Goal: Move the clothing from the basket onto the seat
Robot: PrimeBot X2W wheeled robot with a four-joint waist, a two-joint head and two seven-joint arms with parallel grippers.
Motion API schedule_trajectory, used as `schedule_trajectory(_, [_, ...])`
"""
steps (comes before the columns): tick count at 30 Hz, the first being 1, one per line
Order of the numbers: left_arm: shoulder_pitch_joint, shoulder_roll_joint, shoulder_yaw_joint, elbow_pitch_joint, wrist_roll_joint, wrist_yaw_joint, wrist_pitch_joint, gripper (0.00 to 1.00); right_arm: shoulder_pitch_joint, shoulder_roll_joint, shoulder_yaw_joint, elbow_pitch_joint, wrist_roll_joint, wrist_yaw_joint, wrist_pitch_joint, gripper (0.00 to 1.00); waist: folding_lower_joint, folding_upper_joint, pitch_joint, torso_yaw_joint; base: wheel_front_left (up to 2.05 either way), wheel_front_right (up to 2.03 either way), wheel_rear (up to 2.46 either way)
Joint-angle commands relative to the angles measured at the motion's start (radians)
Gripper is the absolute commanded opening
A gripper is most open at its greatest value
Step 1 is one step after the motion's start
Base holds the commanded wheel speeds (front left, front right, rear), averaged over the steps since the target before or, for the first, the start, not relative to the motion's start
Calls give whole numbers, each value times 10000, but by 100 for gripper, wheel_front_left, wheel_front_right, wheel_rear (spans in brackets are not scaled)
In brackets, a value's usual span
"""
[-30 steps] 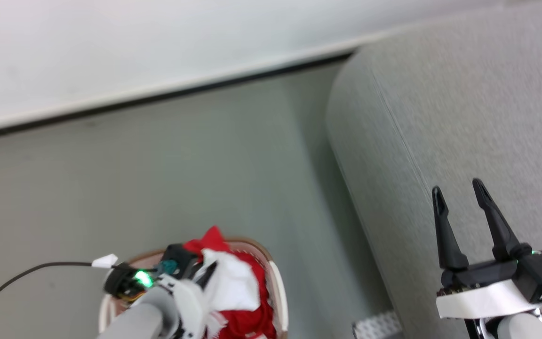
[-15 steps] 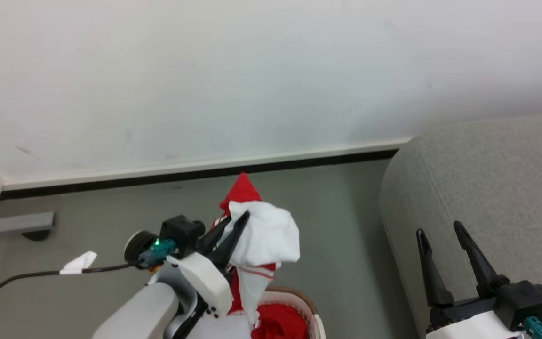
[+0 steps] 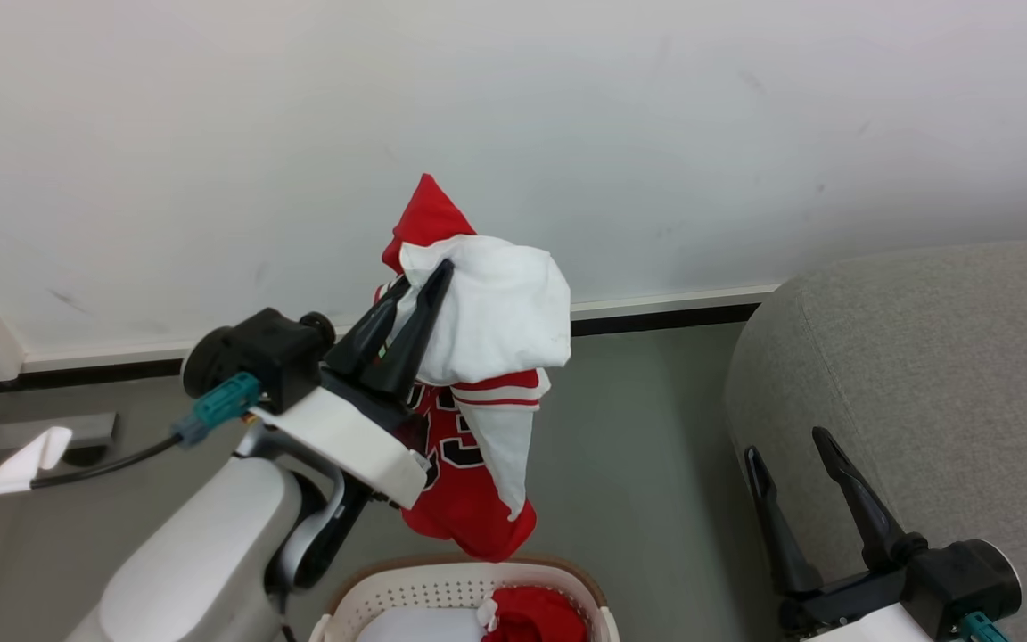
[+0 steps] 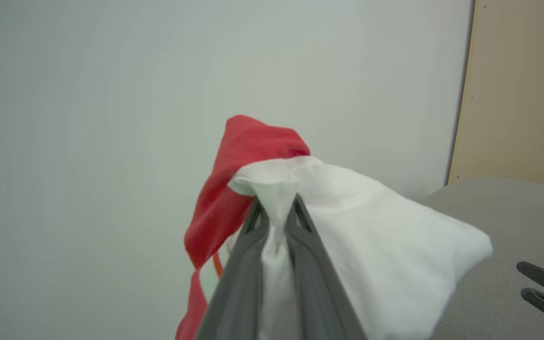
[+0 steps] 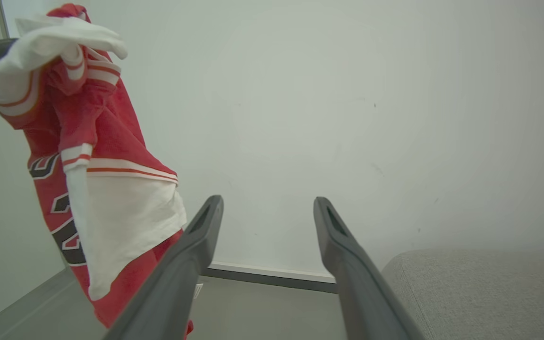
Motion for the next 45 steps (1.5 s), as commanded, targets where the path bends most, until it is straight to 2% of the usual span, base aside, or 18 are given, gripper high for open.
schedule_trajectory(1, [-2,131,53,-221,-62,95,112,0,73,-29,31,-72,17,-21,8,100,1,0,24,-12,0,0,0])
schedule_trajectory(10, [259,321,57,-780,-148,292,342,0,-64,-26,632,-117,80,-21,8,100,1,0,76,-15,0,0,0])
schedule_trajectory(16, [325,190,-122,-845,-170,302,437,0,-597,-78,2512,303,271,-21,8,100,1,0,37,141,0,0,0])
schedule_trajectory(22, [278,-101,-639,-863,-57,60,612,0,-1372,-162,3699,1456,620,-21,7,100,1,0,-76,578,0,0,0])
schedule_trajectory(31, [452,-920,-1636,-912,100,-160,838,0,-2194,-48,4198,3248,725,-21,10,100,1,0,-421,1655,0,0,0])
schedule_trajectory(37, [729,-1246,-2165,-1013,49,-247,996,0,-2339,-20,4132,3473,710,-21,10,100,1,0,-601,2184,0,0,0])
schedule_trajectory(38, [766,-1284,-2219,-1033,9,-254,1004,0,-2334,-23,4102,3463,723,-21,8,96,1,0,-621,2250,0,0,0])
schedule_trajectory(39, [784,-1296,-2247,-1049,5,-241,1020,0,-2322,-25,4085,3455,733,-21,8,39,1,0,-637,2296,0,0,0])
schedule_trajectory(40, [803,-1299,-2262,-1051,-4,-227,1037,0,-2304,-25,4073,3449,741,-21,8,0,1,0,-650,2333,0,0,0])
schedule_trajectory(45, [836,-1201,-2206,-1030,-68,-163,1045,0,-2228,-22,4038,3350,830,-21,9,0,1,0,-652,2392,0,0,0])
